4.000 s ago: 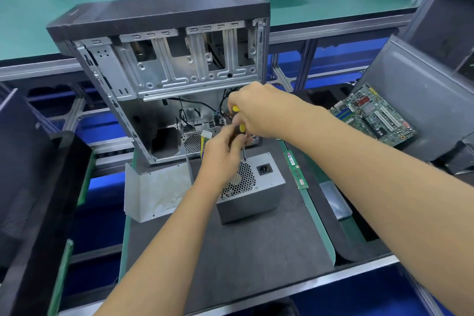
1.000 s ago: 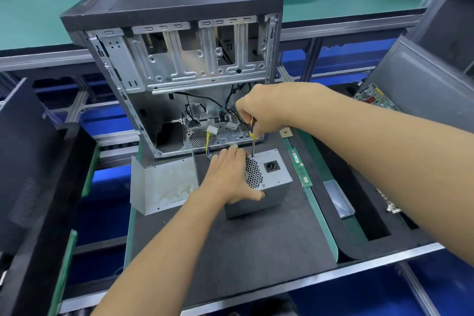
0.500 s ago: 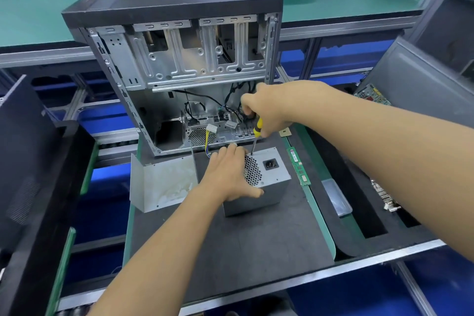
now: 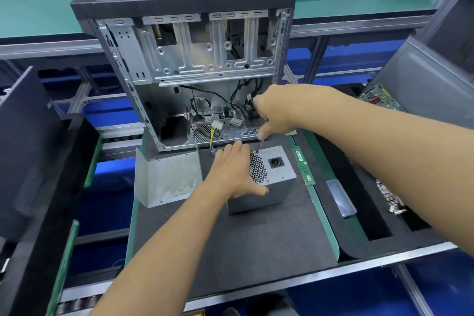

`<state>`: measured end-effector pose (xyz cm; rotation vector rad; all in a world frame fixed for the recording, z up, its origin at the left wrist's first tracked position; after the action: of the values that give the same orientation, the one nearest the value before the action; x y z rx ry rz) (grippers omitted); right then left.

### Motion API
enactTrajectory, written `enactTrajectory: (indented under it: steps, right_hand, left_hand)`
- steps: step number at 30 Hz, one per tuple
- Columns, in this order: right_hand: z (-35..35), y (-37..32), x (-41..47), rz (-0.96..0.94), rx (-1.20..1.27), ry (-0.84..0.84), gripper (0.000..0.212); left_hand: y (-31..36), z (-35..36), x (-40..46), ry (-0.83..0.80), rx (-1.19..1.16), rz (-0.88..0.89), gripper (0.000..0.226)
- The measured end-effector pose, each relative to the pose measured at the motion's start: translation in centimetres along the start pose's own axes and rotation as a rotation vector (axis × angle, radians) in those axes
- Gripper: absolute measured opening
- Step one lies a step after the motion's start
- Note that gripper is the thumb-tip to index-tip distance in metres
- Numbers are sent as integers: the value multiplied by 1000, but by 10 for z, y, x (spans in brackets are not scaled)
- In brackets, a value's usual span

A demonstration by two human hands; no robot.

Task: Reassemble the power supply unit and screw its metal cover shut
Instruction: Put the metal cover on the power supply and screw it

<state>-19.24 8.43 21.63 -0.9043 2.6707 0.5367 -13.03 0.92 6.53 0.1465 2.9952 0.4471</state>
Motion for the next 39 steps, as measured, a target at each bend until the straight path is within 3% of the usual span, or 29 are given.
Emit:
enactTrajectory:
  steps: [5,7,11,14,16,17,22,26,28,32,35,39]
  right_hand:
    - [-8,-9,-3,-179,-135,177,7]
    - [-8,-11,-3,-172,-171,218,7]
    - [-4,-9,1,-60,-180,238,32]
    - [-1,-3,5,-12,-82,104,39]
    - [-1,-2,4,-90,-57,6,27]
    - [-2,-2,3,-137,-54,14,16]
    - [-6,-2,1,-156,-89,140,7]
    - [-6,0,6,-58,-27,124,31]
    - [-5,-2,9,1,-37,128,32]
    - [-6,-7,3,11,-98,-72,47]
    - [-7,-5,1,-108,-57,-13,20]
    - [-7,0,-3,-116,-23,160,3]
  left_hand:
    - [1,2,1,16,14,17,95]
    - [1,2,1,9,8,7,95]
    - [0,2,1,6,-8,4,97]
    - [1,1,1,8,-12,5,97]
    - [1,1,1,12,2,10,96]
    - [1,1,1,16,9,14,96]
    - [1,1,1,16,11,16,96]
    - [2,0,0,0,5,10,97]
    - [2,0,-1,1,7,10,97]
    - [3,-2,-1,5,12,11,96]
    - [3,-1,-1,5,22,21,95]
    - [2,-1,0,6,18,21,95]
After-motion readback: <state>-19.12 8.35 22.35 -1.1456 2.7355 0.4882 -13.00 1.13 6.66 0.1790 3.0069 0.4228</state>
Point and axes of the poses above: each hand's wrist, its own x-axis towards the middle knuckle, its own z-axis out of the palm, y = z × x, the point moved 5 cm from there along x, towards the middle knuckle, and after that the axes turned 2 degrees about z, right-handed, at the moved point
